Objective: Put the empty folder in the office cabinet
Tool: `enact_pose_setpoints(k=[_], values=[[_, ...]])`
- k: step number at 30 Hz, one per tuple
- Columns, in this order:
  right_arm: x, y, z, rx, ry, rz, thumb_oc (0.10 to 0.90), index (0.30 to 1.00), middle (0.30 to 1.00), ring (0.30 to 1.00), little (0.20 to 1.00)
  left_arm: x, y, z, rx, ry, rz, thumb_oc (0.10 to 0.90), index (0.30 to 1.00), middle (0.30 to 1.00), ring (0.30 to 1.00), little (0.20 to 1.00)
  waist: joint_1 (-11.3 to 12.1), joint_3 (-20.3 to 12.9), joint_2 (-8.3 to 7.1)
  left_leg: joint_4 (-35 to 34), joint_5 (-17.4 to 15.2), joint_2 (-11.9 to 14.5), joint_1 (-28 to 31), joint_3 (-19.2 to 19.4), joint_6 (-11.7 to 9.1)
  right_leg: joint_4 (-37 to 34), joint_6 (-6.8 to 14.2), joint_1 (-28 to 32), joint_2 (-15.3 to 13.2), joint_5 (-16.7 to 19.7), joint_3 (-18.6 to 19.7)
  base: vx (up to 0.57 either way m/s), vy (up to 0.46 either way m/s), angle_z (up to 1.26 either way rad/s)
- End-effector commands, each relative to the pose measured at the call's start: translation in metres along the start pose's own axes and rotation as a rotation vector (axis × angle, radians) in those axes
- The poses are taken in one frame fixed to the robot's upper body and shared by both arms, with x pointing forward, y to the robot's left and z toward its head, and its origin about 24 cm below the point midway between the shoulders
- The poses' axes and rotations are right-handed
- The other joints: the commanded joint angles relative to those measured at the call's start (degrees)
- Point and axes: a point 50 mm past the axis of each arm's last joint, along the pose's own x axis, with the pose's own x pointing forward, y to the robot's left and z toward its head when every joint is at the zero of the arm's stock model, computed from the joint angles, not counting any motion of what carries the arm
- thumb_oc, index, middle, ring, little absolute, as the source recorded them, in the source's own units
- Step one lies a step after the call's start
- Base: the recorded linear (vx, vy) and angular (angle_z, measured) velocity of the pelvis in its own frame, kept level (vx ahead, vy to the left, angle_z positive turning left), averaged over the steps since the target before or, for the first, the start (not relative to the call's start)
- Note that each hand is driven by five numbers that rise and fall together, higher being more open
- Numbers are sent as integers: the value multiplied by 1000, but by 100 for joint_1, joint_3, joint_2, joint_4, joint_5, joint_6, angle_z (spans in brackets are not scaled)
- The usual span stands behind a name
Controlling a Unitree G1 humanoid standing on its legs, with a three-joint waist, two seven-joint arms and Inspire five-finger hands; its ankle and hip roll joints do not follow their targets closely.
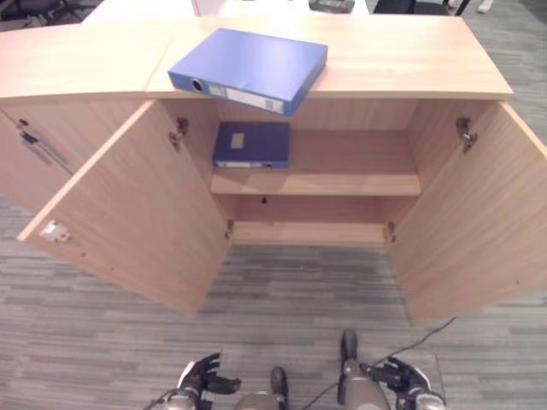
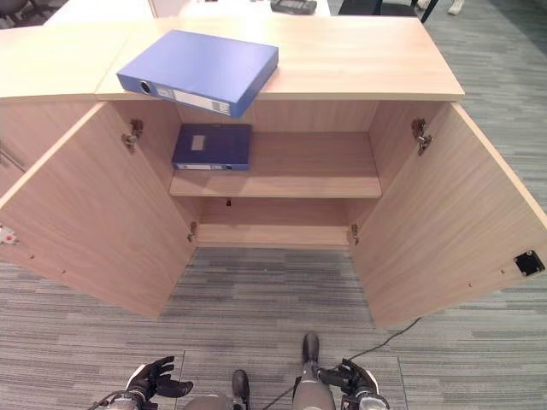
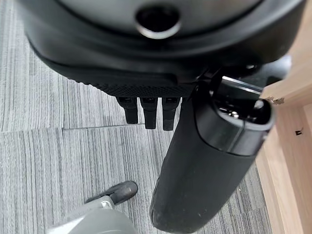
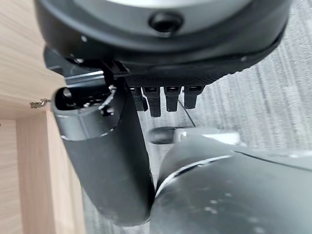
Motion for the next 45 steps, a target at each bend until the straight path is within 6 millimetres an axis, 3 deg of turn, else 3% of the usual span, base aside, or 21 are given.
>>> enact_pose_setpoints(k=[1, 7, 8, 9, 10, 11, 12, 13, 15, 18, 21, 24, 28, 32, 35, 45], values=[[-9, -50, -15, -65, 52, -133, 800, 900, 900, 900, 900, 3, 7, 22, 14, -89, 6, 800, 900, 900, 900, 900, -116, 52, 242, -33, -703, 533, 802, -644, -677, 358, 163, -187, 83, 146, 197, 352, -120, 40], [-15, -72, -28, -80, 106, -189, 800, 900, 900, 900, 900, 3, -4, 21, 7, -83, -23, 800, 900, 900, 900, 900, -308, -117, 503, 169, -497, 987, 862, -745, -960, 966, -5, -287, 238, -68, 82, 297, -174, 29], [-16, -76, -27, -92, 108, -200, 800, 900, 900, 900, 900, 4, -7, 28, 19, -104, -36, 800, 900, 900, 900, 900, -341, -138, 550, 664, -29, 1135, 695, -719, -1124, 1004, -155, -104, 341, -267, -29, 180, -148, 15], [-16, -76, -27, -92, 108, -200, 800, 900, 900, 900, 900, 4, -7, 28, 19, -104, -36, 800, 900, 900, 900, 900, -350, -135, 556, 677, -33, 1144, 687, -734, -1132, 1004, -161, -98, 345, -272, -44, 253, -196, 29], [-16, -77, -27, -100, 111, -202, 800, 900, 900, 900, 900, 5, -8, 31, 32, -113, -42, 800, 900, 900, 900, 900, -347, -120, 530, 1019, 202, 1164, 565, -732, -1151, 1014, -267, 19, 404, -386, -74, 244, -187, 30], [-16, -81, -25, -92, 105, -214, 800, 900, 900, 900, 900, 5, -10, 40, 42, -141, -55, 800, 900, 900, 900, 900, -284, -35, 431, 1819, 733, 1073, 237, -818, -1137, 987, -450, 273, 452, -510, -71, 240, -185, 29], [-16, -81, -25, -91, 105, -214, 800, 900, 900, 900, 900, 5, -10, 40, 43, -142, -55, 800, 900, 900, 900, 900, -297, -31, 433, 1854, 722, 1074, 214, -840, -1142, 989, -452, 275, 450, -512, -87, 329, -276, 5], [-15, -80, -19, -91, 84, -204, 800, 900, 900, 900, 900, 5, -8, 47, 50, -168, -53, 800, 900, 900, 900, 900, -237, 35, 284, 2497, 910, 994, -24, -840, -1097, 985, -605, 460, 471, -650, -49, 213, -197, -18], [-14, -77, -16, -123, 81, -188, 800, 900, 900, 900, 900, 5, -6, 48, 50, -171, -42, 800, 900, 900, 900, 900, -162, 68, 146, 2859, 952, 1056, -185, -759, -1072, 1043, -678, 600, 472, -794, -33, 241, -193, -25], [-14, -76, -16, -121, 84, -187, 800, 900, 900, 900, 900, 6, -3, 48, 49, -165, -32, 800, 900, 900, 900, 900, -101, 58, 75, 2575, 982, 1406, -447, -468, -999, 1146, -702, 795, 473, -1075, -54, 242, -49, -8], [-15, -78, -19, -93, 83, -194, 800, 900, 900, 900, 900, 6, -4, 42, 69, -140, -39, 800, 900, 900, 900, 900, -33, 11, 106, 1637, 903, 1614, -693, -150, -998, 1145, -636, 1067, 494, -1260, -70, 328, 67, 36], [-14, -77, -16, -93, 68, -191, 800, 900, 900, 900, 900, 6, -4, 37, 72, -124, -39, 800, 900, 900, 900, 900, 123, 33, 161, 845, 981, 1576, -977, -213, -1104, 1189, -563, 1388, 548, -1490, 20, 290, 96, 20], [-13, -70, -19, -124, 81, -165, 800, 900, 900, 900, 900, 5, -4, 26, 55, -86, -32, 800, 900, 900, 900, 900, 279, -75, 198, 353, 923, 1491, -860, -599, -1220, 1153, -429, 1665, 578, -1583, 187, 262, 131, -24], [-14, -68, -22, -133, 89, -161, 800, 900, 900, 900, 900, 4, -6, 22, 65, -75, -38, 800, 900, 900, 900, 900, 292, -165, 188, 300, 868, 1494, -712, -588, -1246, 1017, -368, 1790, 506, -1518, 186, 133, 98, -27], [-13, -61, -26, -135, 102, -139, 800, 900, 900, 900, 900, 3, -5, 14, 89, -51, -43, 800, 900, 900, 900, 900, 317, -343, 137, 27, 707, 1414, -343, -377, -1220, 731, -181, 1878, 323, -1279, 262, 156, 181, -9], [-10, -35, -34, -130, 127, -62, 800, 900, 900, 900, 900, 3, 11, 16, 98, -51, 1, 800, 900, 900, 900, 900, 449, -461, -140, -260, 116, 731, 101, -101, -659, 1199, 354, 1557, -242, -704, 446, 52, 253, -10]])
